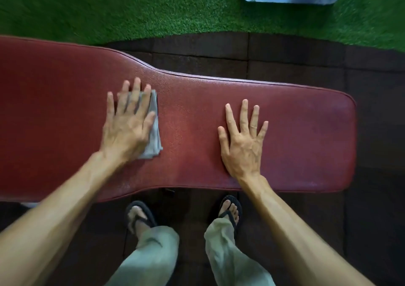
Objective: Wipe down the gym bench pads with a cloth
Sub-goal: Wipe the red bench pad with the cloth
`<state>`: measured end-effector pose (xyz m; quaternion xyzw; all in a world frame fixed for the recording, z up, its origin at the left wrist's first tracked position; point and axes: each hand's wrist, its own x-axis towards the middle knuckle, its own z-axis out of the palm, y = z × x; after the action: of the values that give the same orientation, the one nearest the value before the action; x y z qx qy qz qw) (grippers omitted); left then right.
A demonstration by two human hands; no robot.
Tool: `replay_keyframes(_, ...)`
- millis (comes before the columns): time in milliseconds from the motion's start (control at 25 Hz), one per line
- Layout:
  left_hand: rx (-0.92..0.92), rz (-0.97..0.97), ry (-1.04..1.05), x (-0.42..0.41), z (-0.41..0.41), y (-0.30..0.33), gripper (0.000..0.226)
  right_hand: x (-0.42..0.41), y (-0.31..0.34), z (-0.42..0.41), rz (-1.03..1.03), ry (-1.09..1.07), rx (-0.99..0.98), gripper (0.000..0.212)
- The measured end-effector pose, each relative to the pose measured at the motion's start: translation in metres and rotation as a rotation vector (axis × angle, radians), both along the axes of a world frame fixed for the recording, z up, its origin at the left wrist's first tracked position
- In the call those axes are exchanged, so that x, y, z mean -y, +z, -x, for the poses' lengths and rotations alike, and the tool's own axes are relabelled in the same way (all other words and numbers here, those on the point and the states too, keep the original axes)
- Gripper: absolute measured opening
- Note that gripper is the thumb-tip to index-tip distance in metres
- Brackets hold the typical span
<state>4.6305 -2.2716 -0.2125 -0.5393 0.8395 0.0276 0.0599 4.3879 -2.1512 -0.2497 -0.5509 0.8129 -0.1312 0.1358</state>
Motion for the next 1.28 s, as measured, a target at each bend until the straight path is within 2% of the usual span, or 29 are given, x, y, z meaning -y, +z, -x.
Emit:
replay_keyframes(120,-0.110,0.018,0.024,0.041,0.065,-0.010,0.065,0.013,-0.002,-0.007,0.013,-0.018,-0.010,0.055)
replay_keyframes(200,-0.094,0.000,-0.082,0.013,0.089,-0.016,0.064,0.019,-0.005,-0.010,0.017,-0.019,-0.036,0.054)
replay_keyframes(320,-0.016,-0.048,-0.313,-0.053,0.040,-0.009,0.061,0.018,-0.003,-0.020,0.008,-0.065,-0.026,0.055)
replay_keyframes(400,0.038,-0.035,-0.344,-0.064,-0.023,0.000,0.061,0.019,0.000,-0.032,-0.007,-0.088,-0.004,0.056)
replay_keyframes(480,0.091,-0.001,-0.298,-0.033,-0.069,0.007,0.060,0.025,0.004,-0.050,-0.012,-0.124,0.016,0.056)
replay_keyframes(560,0.098,0.017,-0.238,0.021,-0.078,0.008,0.061,0.037,0.006,-0.075,-0.001,-0.116,0.032,0.056)
replay_keyframes(720,-0.054,0.028,-0.136,0.096,-0.021,0.001,0.063,0.057,0.006,-0.109,0.010,-0.137,0.032,0.056)
replay_keyframes(800,-0.086,-0.001,-0.138,0.076,-0.009,-0.001,0.064,0.062,0.006,-0.116,0.017,-0.164,0.024,0.056)
replay_keyframes(960,-0.055,-0.081,-0.388,-0.046,-0.063,0.007,0.060,0.063,0.012,-0.119,-0.002,-0.167,0.064,0.056)
replay_keyframes(1040,0.006,-0.080,-0.338,-0.048,-0.120,0.015,0.060,0.063,0.017,-0.130,-0.013,-0.142,0.069,0.056)
replay_keyframes(1120,0.046,-0.038,-0.179,0.002,-0.165,0.019,0.060,0.066,0.020,-0.149,-0.016,-0.090,0.063,0.056)
replay_keyframes(1200,0.005,-0.003,-0.018,0.072,-0.168,0.017,0.063,0.074,0.022,-0.168,-0.027,-0.049,0.051,0.056)
replay_keyframes(1280,-0.102,0.037,0.080,0.124,-0.128,0.013,0.063,0.083,0.023,-0.182,-0.026,-0.043,0.071,0.055)
